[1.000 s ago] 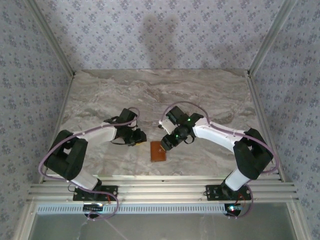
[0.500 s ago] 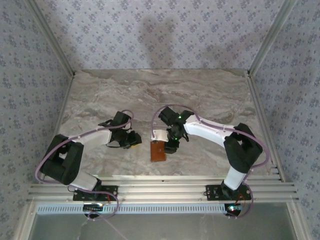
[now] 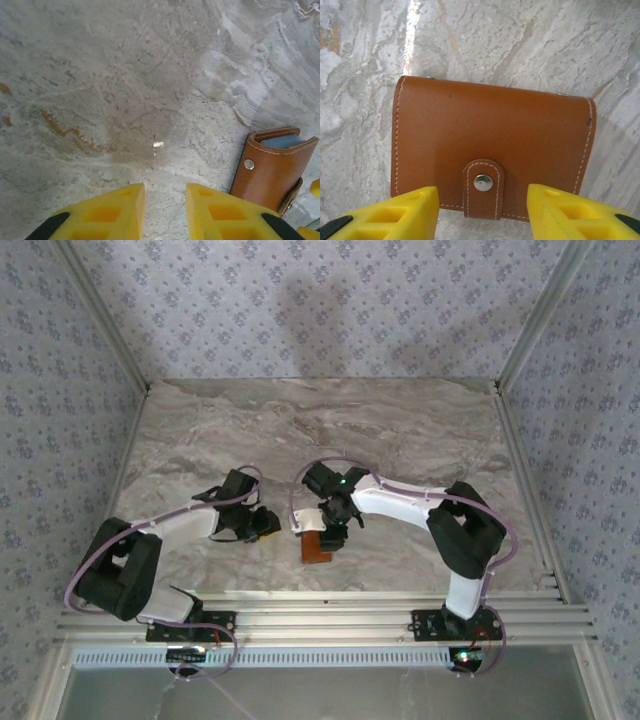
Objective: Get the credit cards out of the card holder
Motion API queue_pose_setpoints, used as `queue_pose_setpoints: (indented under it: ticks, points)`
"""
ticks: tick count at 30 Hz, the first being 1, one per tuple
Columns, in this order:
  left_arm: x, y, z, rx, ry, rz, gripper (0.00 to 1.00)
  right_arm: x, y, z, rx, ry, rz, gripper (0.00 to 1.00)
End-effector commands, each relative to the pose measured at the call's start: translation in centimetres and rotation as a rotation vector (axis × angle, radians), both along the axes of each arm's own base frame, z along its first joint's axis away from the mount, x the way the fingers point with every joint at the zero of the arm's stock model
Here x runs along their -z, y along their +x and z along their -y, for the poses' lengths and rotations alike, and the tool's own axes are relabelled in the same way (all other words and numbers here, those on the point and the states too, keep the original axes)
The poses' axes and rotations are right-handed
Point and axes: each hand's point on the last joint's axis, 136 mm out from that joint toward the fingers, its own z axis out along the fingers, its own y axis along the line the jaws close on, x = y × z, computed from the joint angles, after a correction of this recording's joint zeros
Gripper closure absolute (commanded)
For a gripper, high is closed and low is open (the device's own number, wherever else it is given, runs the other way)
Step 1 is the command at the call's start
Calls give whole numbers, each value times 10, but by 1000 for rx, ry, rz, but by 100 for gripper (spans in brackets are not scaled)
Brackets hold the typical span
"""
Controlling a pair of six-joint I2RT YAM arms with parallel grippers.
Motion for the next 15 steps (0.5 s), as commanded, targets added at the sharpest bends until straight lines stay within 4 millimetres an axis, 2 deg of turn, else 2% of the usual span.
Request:
queue_pose_setpoints:
  ticks: [1,15]
  points:
    - [-6,5,-1,-14,-12,30,71,4,5,-5,-22,-2,27,48]
    - [-6,6,0,-10,-16,28,71,31,-4,-1,4,-37,-44,49]
